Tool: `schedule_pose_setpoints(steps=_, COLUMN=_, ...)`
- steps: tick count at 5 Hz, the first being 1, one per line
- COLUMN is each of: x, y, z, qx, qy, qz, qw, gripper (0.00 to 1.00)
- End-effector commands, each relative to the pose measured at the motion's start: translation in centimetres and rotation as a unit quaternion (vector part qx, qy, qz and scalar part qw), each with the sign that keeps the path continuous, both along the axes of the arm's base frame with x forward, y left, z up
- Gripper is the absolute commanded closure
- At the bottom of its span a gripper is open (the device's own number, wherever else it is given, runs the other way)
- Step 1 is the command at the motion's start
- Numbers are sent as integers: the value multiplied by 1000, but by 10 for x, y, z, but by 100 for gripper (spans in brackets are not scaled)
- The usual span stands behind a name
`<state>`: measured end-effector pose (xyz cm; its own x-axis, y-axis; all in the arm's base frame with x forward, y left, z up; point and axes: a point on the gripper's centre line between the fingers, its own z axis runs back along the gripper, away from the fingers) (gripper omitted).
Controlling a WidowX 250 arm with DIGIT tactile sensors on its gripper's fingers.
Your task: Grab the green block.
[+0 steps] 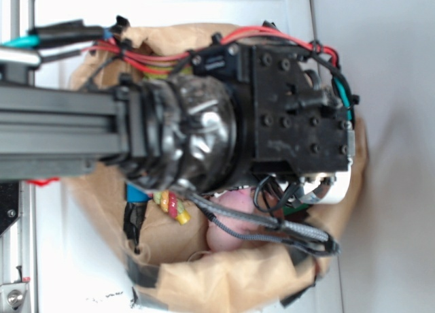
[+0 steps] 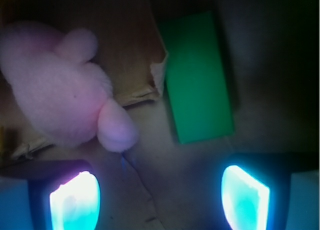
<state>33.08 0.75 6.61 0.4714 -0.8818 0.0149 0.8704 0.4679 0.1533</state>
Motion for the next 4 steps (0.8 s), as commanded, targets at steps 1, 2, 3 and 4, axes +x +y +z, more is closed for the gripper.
schedule_pose_setpoints(steps=1, x=21, y=5, z=13, qx=38, qy=-56, qz=-8, qw=998, gripper=0)
schedule_pose_setpoints(steps=2, x=26, y=10, z=15, qx=55, qy=-66, qz=-3, qw=996, gripper=0)
schedule_pose_setpoints(steps=3, x=30, y=12, z=18, qx=54, qy=-72, qz=1, qw=996, gripper=0)
schedule_pose_setpoints(steps=4, x=31, y=6, z=21, qx=42, qy=-71, qz=-7, qw=997, gripper=0)
